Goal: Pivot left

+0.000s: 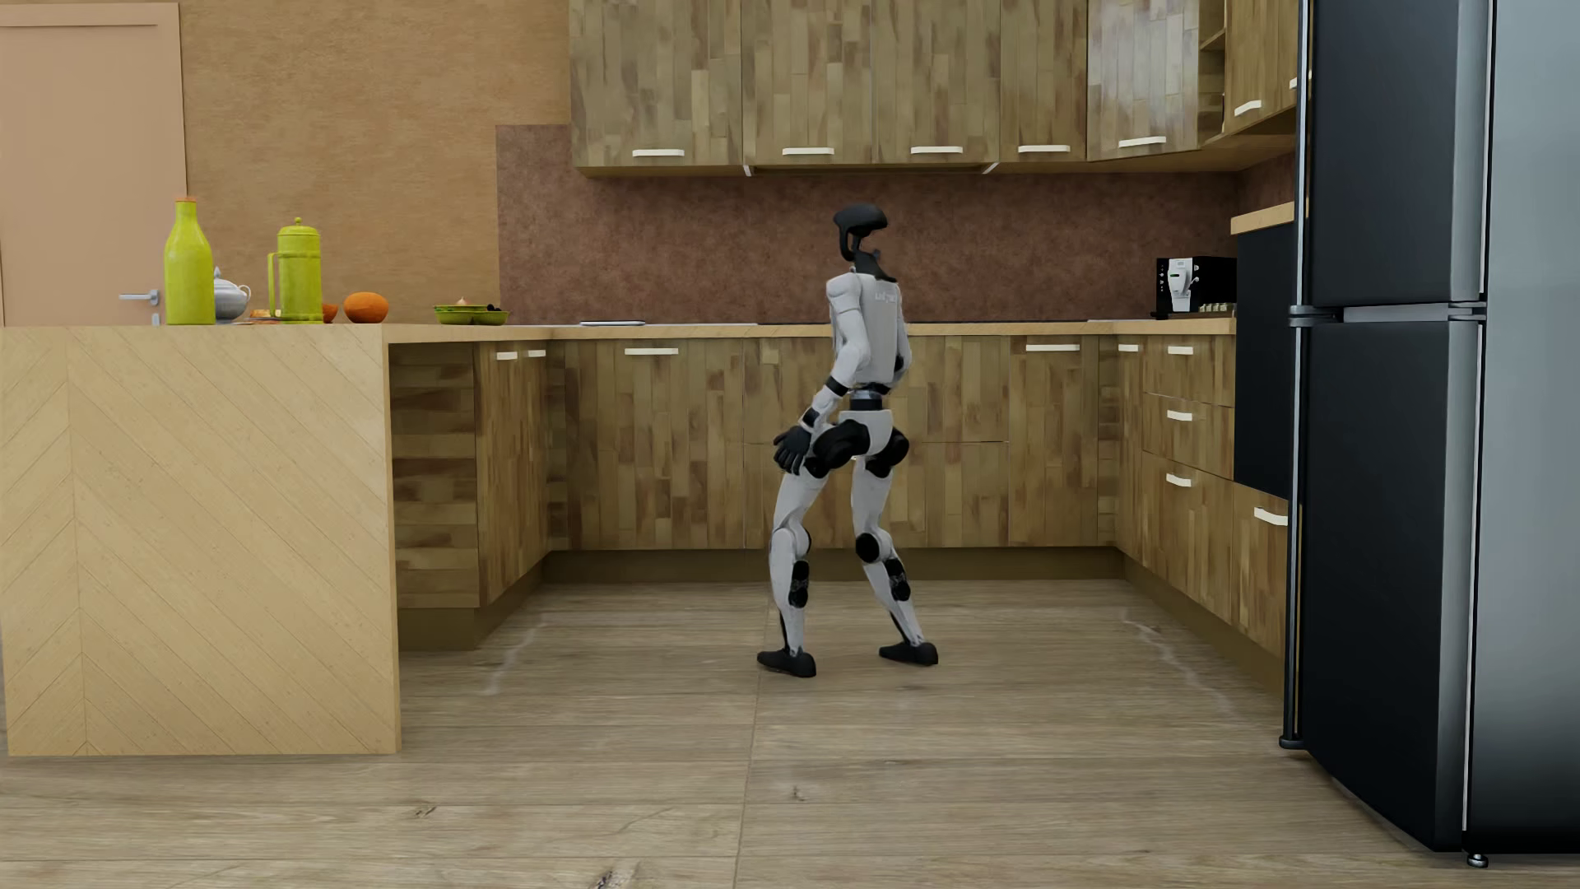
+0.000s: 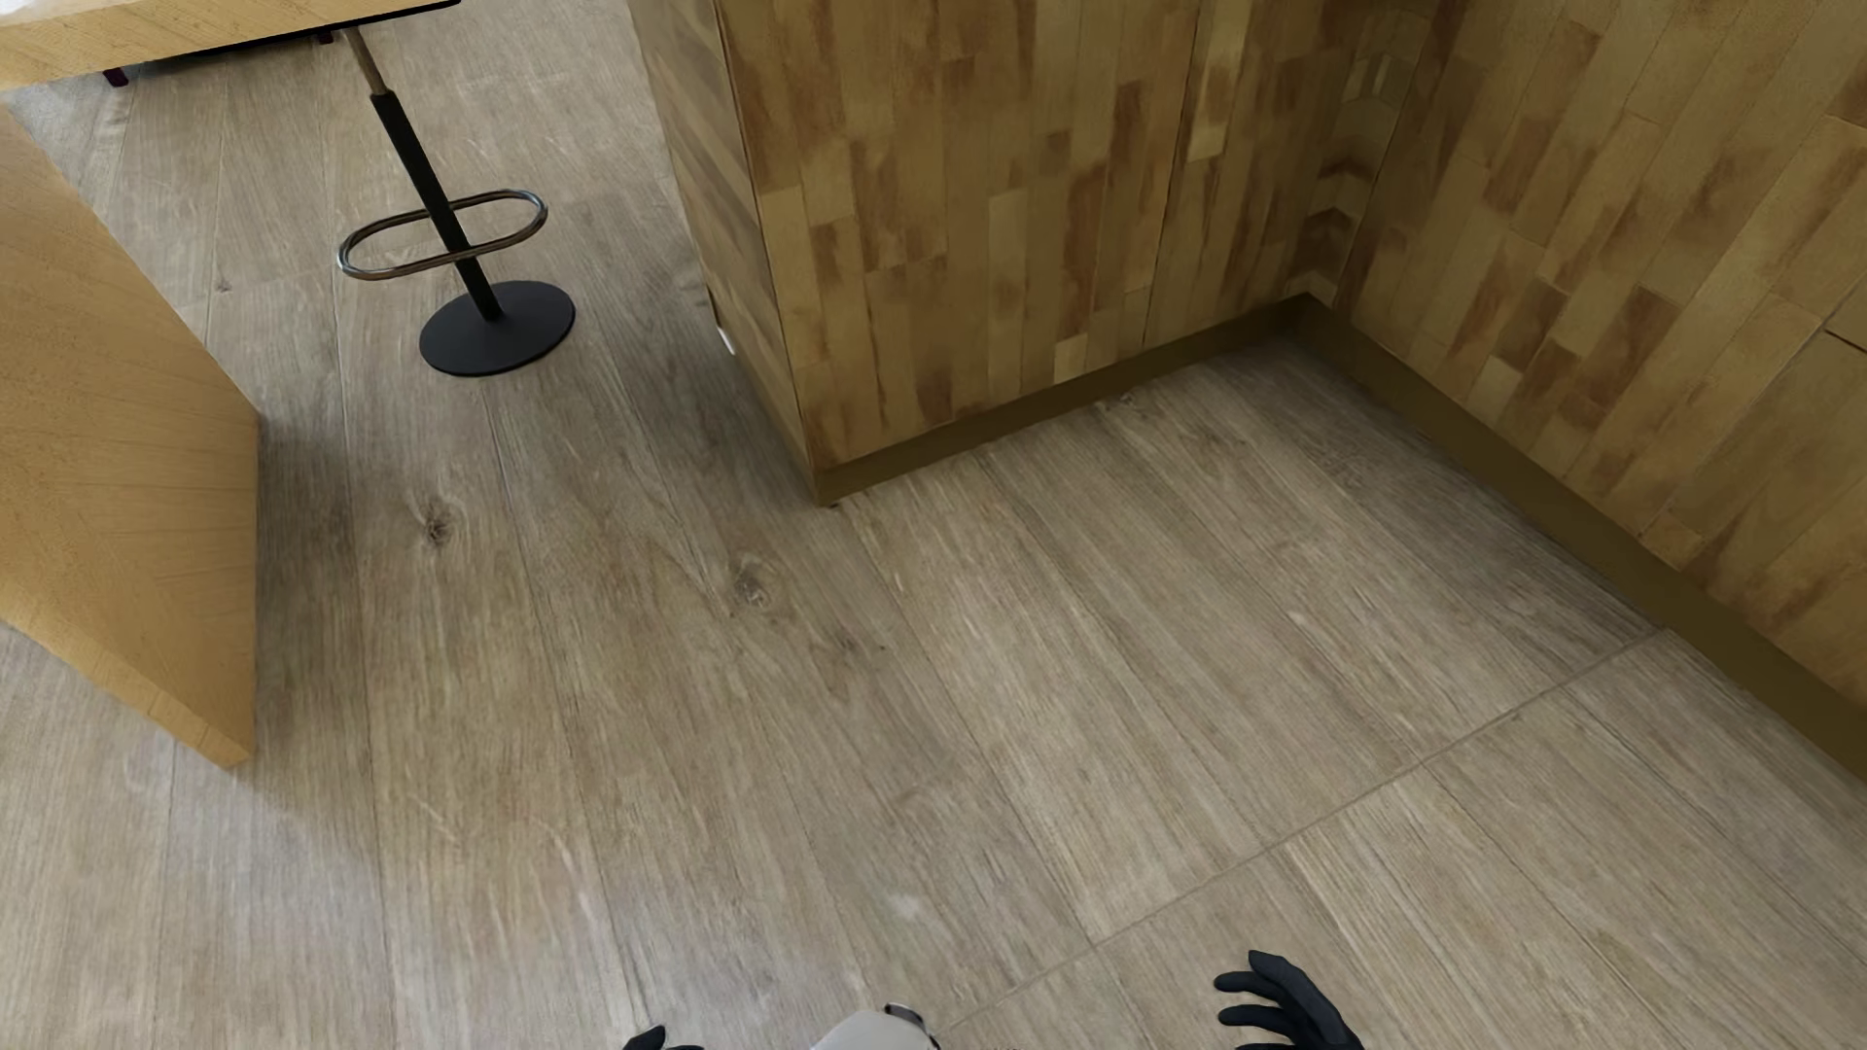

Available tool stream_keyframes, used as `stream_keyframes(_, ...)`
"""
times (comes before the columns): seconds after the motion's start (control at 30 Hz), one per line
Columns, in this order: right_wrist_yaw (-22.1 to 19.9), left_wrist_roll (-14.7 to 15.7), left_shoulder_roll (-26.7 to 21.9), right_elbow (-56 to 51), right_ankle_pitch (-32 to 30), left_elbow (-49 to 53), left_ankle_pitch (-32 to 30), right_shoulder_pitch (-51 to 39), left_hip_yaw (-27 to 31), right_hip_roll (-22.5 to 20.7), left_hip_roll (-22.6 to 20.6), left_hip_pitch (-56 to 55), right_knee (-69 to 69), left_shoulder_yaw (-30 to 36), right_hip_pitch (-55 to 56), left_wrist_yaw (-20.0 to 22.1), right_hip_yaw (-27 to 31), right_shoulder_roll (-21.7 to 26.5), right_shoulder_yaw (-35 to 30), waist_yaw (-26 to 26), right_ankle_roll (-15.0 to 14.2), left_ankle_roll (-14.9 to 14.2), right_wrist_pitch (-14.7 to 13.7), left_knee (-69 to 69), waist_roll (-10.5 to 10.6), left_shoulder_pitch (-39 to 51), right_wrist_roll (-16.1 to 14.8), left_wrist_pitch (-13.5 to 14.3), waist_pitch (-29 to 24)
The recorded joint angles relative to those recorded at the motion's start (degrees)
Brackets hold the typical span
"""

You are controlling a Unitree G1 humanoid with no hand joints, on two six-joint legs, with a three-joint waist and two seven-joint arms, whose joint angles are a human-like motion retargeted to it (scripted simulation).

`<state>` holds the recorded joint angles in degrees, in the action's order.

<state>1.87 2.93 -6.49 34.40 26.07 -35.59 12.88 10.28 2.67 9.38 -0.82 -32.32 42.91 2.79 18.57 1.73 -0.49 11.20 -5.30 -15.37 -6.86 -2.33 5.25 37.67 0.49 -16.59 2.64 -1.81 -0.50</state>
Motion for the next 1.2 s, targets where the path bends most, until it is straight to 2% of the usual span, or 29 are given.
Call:
stream_keyframes(0.03,0.3,2.7,-1.2,1.3,-0.2,-0.5,8.0,-1.6,-1.7,0.1,1.0,-0.7,-0.8,-0.6,-1.3,1.0,-1.3,2.0,2.5,-0.7,-1.3,2.2,1.2,5.6,0.7,-0.1,-0.2,2.4,-0.6)
stream_keyframes(0.07,0.1,3.9,-3.1,-0.1,1.3,-2.0,13.6,-3.3,-2.7,-0.2,2.7,-0.2,1.3,0.0,-0.8,1.3,-2.1,2.4,3.7,0.3,0.3,5.6,2.0,10.5,1.4,0.4,-0.5,4.0,-0.9)
stream_keyframes(0.1,-0.9,4.0,-4.3,-1.1,1.8,-3.3,6.7,-4.5,-2.1,0.0,2.7,-0.5,6.0,0.1,1.2,1.0,-1.6,-0.4,3.0,3.0,0.2,-1.5,1.2,9.5,0.7,1.6,-0.8,4.4,-1.6)
stream_keyframes(0.17,-2.0,4.2,-1.7,-0.7,-3.6,-3.1,-0.8,-3.1,0.3,-2.0,0.6,-1.3,15.8,-1.3,7.6,-1.3,2.3,-2.1,-0.1,6.6,0.9,-0.1,-3.0,6.1,-1.2,2.2,-1.2,3.4,-2.0)
stream_keyframes(0.2,-1.2,4.6,-1.5,0.2,-2.2,-2.9,-0.9,-2.0,0.7,-2.6,0.0,-1.5,9.6,-0.7,7.8,-1.6,3.6,-2.2,1.6,6.4,2.2,-0.1,-3.5,4.6,-2.6,1.7,-0.4,3.2,-1.9)
stream_keyframes(0.23,-0.4,4.1,0.3,0.9,-1.1,-1.7,0.6,0.1,1.2,-2.1,-0.5,-1.7,3.9,-2.9,6.2,-0.9,2.9,-1.2,2.7,4.5,0.4,1.1,-3.8,4.2,-3.1,1.7,0.1,2.8,-1.9)
stream_keyframes(0.27,0.1,2.5,0.2,0.1,-1.8,-1.0,3.3,1.9,1.4,-1.7,0.5,-1.8,2.2,-0.9,4.8,0.8,0.7,0.7,2.3,1.6,-1.0,-0.3,-2.4,4.6,-1.9,2.1,-0.1,2.2,-2.0)
stream_keyframes(0.33,-0.5,0.3,-1.9,-1.8,-2.5,-1.9,-1.6,0.4,1.5,-1.6,0.9,0.1,0.1,0.1,3.0,1.0,-0.9,0.1,1.0,-0.3,1.2,0.2,-0.2,0.7,-1.3,1.3,-1.7,-0.5,-1.9)
stream_keyframes(0.37,-1.1,0.2,-1.6,-2.3,-2.6,-2.6,-4.6,-0.3,2.0,-1.3,0.6,0.5,-0.5,-1.6,3.0,0.2,-1.4,-0.1,0.4,-1.0,1.3,0.2,-0.6,-1.6,-1.1,0.9,-2.8,-2.2,-1.3)
stream_keyframes(0.4,-1.3,0.7,-0.7,-1.5,-3.2,-2.3,-2.4,-0.6,2.0,-1.0,0.5,0.5,-2.0,-0.9,2.2,-0.8,-2.2,0.6,0.4,-2.2,1.2,-0.6,-1.7,-2.0,-0.4,0.2,-3.3,-4.2,-0.9)
stream_keyframes(0.43,-1.3,1.1,0.0,-0.8,-3.4,-1.8,1.2,-0.8,0.8,-0.4,1.0,0.2,-2.8,-1.3,1.5,-1.2,-3.0,0.9,0.9,-3.3,1.2,1.1,-2.4,-1.0,0.3,0.5,-3.3,-6.1,-0.9)
stream_keyframes(0.47,-1.2,1.0,-1.0,1.8,-3.0,-0.9,6.3,-3.4,-0.8,-0.2,1.9,0.7,-2.7,0.8,0.4,-0.7,-3.6,-0.1,1.6,-2.8,1.1,5.3,-2.5,2.5,1.3,0.6,-2.7,-7.4,-1.5)
stream_keyframes(0.5,-1.0,0.4,-2.7,0.0,-1.9,-2.2,6.0,-4.3,-1.3,-0.5,3.4,-0.2,0.7,0.7,1.4,-1.5,-3.4,-0.7,1.2,0.4,0.9,0.6,-2.4,4.8,2.5,1.0,-2.2,-7.5,-1.7)
stream_keyframes(0.53,-0.7,-0.6,-4.4,-1.4,-2.1,-4.0,-0.9,-4.6,-1.0,-0.9,3.8,0.2,7.5,0.6,3.8,-2.5,-2.2,-0.7,1.1,2.9,0.8,-1.1,-2.6,4.7,3.4,2.4,-1.9,-6.9,-2.8)
stream_keyframes(0.6,-0.2,-1.8,-3.6,-1.3,-7.1,-3.0,-3.4,-2.9,0.7,-2.7,2.1,0.7,15.6,0.3,8.0,-3.3,2.5,-1.1,1.6,5.8,1.7,-1.1,-1.4,2.7,2.0,1.9,-0.4,-3.5,-3.6)
stream_keyframes(0.63,0.5,-1.3,-2.3,-1.3,-4.7,-3.3,-4.4,-2.0,1.2,-3.6,1.3,1.2,10.7,-0.1,6.8,-3.4,4.1,-1.1,2.8,6.1,2.7,-1.5,0.1,0.4,0.2,-0.4,0.7,-0.8,-3.0)
stream_keyframes(0.67,1.3,-0.2,-1.5,1.0,-1.5,-2.0,-2.7,-0.5,1.6,-3.2,0.5,1.2,2.8,-1.6,3.9,-2.3,3.7,0.7,3.5,5.1,1.5,-0.1,-0.2,0.2,-1.2,-1.9,1.2,1.8,-2.2)
stream_keyframes(0.7,1.6,0.1,-1.4,2.0,-1.9,-2.1,3.4,0.7,1.4,-3.1,1.3,0.7,1.9,0.0,2.8,-0.8,2.2,2.4,3.8,2.5,-1.0,4.8,0.2,3.2,-0.2,-0.6,0.6,2.9,-2.1)
stream_keyframes(0.73,1.2,0.3,-1.1,2.2,-2.2,-0.6,8.7,0.3,-0.5,-2.3,2.2,-0.2,1.5,-0.8,2.1,-0.4,0.3,3.0,3.2,1.6,-0.3,9.0,1.2,7.3,0.4,0.7,-0.3,2.8,-1.6)
stream_keyframes(0.77,0.3,-0.1,-2.3,1.4,-1.7,0.0,11.6,-1.3,-2.3,-2.5,3.5,0.1,2.0,0.0,2.1,-0.6,-0.7,1.7,2.7,2.7,2.6,10.5,2.0,11.7,1.2,0.7,-1.4,2.8,-0.4)
stream_keyframes(0.8,-1.1,-0.4,-3.8,0.4,-0.6,-1.7,10.3,-2.9,-1.8,-2.2,4.1,1.5,4.0,-0.1,2.5,-1.4,-0.7,-0.4,2.1,4.1,1.0,0.7,1.4,10.8,1.5,2.7,-2.5,2.3,-0.1)
stream_keyframes(0.83,-2.5,-0.3,-3.9,-2.2,0.3,-2.1,3.1,-2.0,-1.2,-1.9,3.3,1.6,5.9,-0.3,3.1,-2.3,-0.3,-0.8,0.5,4.9,1.0,-0.2,-0.3,9.2,1.8,4.2,-3.8,1.6,0.3)
stream_keyframes(0.9,-3.6,1.1,-2.1,-2.8,-1.1,-1.8,0.6,-1.0,0.3,-1.9,0.9,1.5,7.9,-1.0,4.3,-3.6,2.0,-1.3,0.4,5.4,0.9,-0.2,-3.0,6.5,0.0,2.8,-4.8,1.3,0.5)
stream_keyframes(0.97,-3.1,4.0,0.5,-0.7,-1.7,-1.1,1.0,-0.5,1.3,-1.8,0.2,1.7,0.7,-2.1,1.5,-4.0,1.4,0.0,1.1,0.8,0.6,0.2,-3.0,2.6,-1.6,0.6,-3.5,1.9,0.5)
stream_keyframes(1.03,-1.6,5.1,-0.9,0.0,-2.6,-0.3,13.8,-3.6,-2.2,-1.5,3.2,0.6,-1.0,-1.5,-0.1,-2.7,-0.7,0.4,1.6,0.0,0.4,8.1,-2.3,10.3,-0.4,-1.3,-2.3,2.2,-0.3)
stream_keyframes(1.07,-1.1,3.4,-2.3,-1.2,-1.7,-0.7,18.1,-3.9,-2.8,-1.5,4.8,2.0,0.7,-0.3,0.3,-1.9,-1.1,-0.1,1.8,1.5,0.0,9.3,-2.6,14.6,0.8,-2.0,-1.9,1.2,0.1)
stream_keyframes(1.1,-1.4,0.6,-5.0,-0.6,-0.4,-2.8,12.6,-4.3,-2.1,-1.4,5.9,2.9,3.1,-0.3,0.9,-1.8,-1.5,-1.3,0.7,3.4,-0.3,-3.6,-3.3,13.0,1.3,-0.6,-2.0,-0.1,0.0)
stream_keyframes(1.13,-1.9,-1.9,-6.3,-1.7,-0.6,-3.9,6.9,-3.6,-1.3,-1.2,4.7,2.9,7.1,-1.0,2.6,-1.8,-0.6,-2.1,0.0,4.5,-0.4,-0.4,-3.5,11.9,1.1,0.6,-2.2,-1.4,-0.5)
stream_keyframes(1.2,-1.8,-3.2,-3.6,-1.8,-2.5,-3.2,4.5,-2.1,0.1,-3.6,2.0,1.9,10.7,-1.7,7.3,-1.2,3.0,-2.6,0.8,6.8,1.3,-0.5,-3.2,9.1,-2.2,-1.1,-1.9,-2.1,-0.5)
